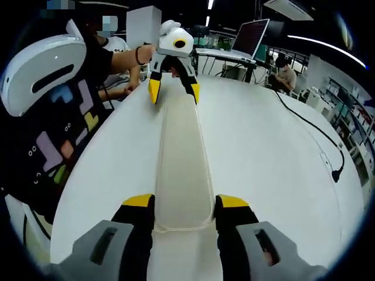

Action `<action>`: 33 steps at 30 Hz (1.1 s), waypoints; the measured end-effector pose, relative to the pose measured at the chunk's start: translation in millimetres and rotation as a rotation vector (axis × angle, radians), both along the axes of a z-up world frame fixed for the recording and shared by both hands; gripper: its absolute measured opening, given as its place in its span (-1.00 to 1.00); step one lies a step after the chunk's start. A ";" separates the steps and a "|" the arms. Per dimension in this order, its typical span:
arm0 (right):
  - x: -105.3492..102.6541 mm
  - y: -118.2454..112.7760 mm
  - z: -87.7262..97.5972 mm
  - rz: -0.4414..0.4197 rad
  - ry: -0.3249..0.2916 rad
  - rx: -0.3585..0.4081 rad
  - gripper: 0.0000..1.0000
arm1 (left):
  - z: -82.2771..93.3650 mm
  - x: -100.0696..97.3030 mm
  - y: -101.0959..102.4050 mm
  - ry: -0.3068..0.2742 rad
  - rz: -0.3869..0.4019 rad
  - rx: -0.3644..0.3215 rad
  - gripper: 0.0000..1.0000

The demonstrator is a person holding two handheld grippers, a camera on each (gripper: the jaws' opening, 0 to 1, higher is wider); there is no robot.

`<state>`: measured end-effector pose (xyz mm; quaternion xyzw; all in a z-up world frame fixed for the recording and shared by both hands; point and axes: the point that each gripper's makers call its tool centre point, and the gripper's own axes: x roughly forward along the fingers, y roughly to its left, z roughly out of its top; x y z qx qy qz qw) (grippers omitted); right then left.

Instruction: Arrange the utensils inside the cutlery case until each visible utensil rests in its matching compartment.

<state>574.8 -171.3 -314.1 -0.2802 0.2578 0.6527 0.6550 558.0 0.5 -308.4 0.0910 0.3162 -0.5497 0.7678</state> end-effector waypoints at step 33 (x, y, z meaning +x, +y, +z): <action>5.8 -16.0 9.4 -0.108 -0.022 0.032 -0.19 | -12.3 9.1 -4.2 -0.116 -0.088 -0.044 -0.13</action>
